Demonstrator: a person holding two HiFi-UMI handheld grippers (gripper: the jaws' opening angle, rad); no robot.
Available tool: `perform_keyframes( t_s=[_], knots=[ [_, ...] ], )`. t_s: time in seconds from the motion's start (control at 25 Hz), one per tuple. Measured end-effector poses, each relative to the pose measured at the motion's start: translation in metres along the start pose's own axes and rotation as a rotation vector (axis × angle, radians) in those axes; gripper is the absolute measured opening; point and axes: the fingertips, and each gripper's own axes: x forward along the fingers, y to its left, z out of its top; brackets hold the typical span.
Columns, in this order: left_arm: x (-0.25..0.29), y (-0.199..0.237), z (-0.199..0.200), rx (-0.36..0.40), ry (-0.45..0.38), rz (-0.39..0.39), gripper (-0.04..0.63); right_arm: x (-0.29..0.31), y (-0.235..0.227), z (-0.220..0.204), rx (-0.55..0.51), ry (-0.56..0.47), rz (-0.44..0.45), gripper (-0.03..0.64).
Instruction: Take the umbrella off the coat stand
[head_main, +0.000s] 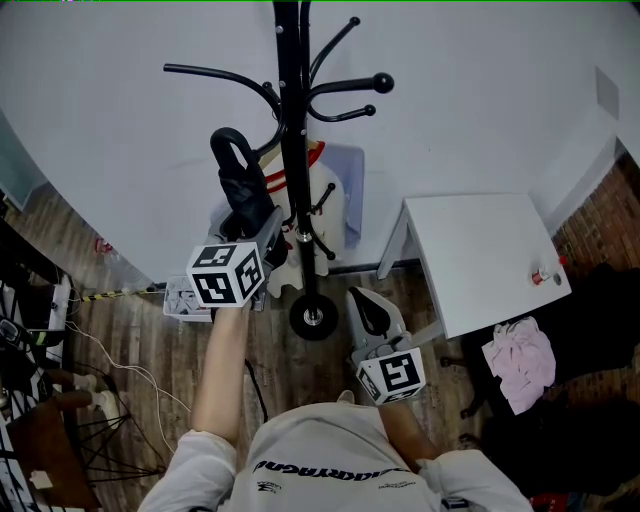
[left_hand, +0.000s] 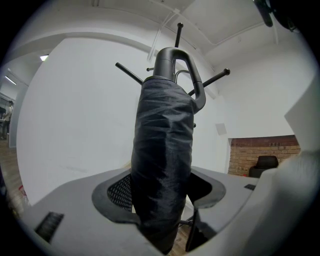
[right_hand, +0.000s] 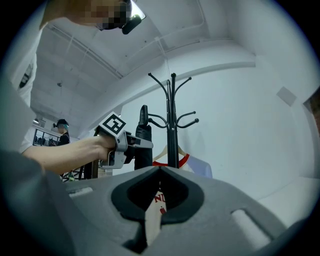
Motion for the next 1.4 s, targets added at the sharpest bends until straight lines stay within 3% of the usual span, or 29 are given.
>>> perform_keyframes(
  t_s=[0.52,0.88,1.4],
  knots=[
    [-0.033,-0.02,-0.016,0.005,-0.031,0.017,0.275,-0.006,0.003,-0.002,0.003,0.011,-0.008,0.0],
    [-0.054,-0.044,-0.028,-0.06,-0.072,0.001,0.275,-0.013,0.001,-0.001,0.006,0.013,-0.032,0.0],
    [-0.076,-0.066,-0.064,-0.058,-0.093,0.034,0.275,-0.021,0.0,0.002,0.005,0.009,-0.05,0.0]
  ],
)
